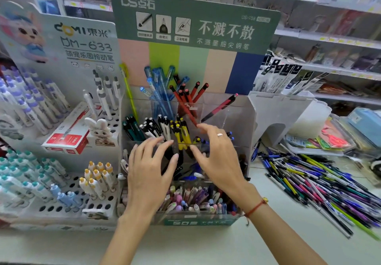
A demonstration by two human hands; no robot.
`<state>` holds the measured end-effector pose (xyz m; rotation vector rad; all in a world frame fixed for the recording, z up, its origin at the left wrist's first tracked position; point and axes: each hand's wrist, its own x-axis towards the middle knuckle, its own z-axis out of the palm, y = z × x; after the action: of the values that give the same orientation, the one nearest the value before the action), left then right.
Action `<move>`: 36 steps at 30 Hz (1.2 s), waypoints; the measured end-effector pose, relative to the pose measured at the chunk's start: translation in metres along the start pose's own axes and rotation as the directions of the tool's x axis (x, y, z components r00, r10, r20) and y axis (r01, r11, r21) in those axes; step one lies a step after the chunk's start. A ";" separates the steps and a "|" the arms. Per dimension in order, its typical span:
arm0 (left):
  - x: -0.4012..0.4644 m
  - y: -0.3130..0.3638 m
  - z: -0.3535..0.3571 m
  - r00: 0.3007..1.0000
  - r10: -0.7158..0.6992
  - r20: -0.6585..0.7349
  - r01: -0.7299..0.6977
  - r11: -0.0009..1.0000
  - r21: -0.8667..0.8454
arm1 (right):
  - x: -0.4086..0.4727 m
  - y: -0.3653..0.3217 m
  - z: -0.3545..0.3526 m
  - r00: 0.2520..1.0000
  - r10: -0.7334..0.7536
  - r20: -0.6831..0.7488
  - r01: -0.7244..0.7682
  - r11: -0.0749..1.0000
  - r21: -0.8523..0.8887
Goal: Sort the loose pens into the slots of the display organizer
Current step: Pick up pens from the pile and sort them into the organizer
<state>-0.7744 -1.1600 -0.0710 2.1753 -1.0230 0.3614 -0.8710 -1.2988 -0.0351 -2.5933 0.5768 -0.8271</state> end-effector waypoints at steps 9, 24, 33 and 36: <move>0.018 0.131 0.056 0.926 0.354 0.133 -0.333 0.930 -0.155 | -0.096 0.141 -0.110 0.944 0.323 0.062 -0.316 0.943 -0.108; -0.014 0.226 0.348 0.660 0.292 0.692 -0.350 0.935 -0.059 | -0.222 0.394 -0.133 0.635 0.688 0.350 -0.413 0.686 -0.599; -0.021 0.210 0.373 0.609 0.329 0.721 -0.494 0.869 0.020 | -0.246 0.438 -0.100 0.839 0.483 0.252 -0.229 0.733 -0.641; -0.017 0.205 0.372 0.580 0.489 0.652 -0.641 0.767 -0.005 | -0.245 0.443 -0.097 0.844 0.466 0.267 -0.215 0.749 -0.627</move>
<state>-0.9560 -1.5001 -0.2502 2.1476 -2.1958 0.0170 -1.2324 -1.5800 -0.2728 -2.8972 1.2957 0.0602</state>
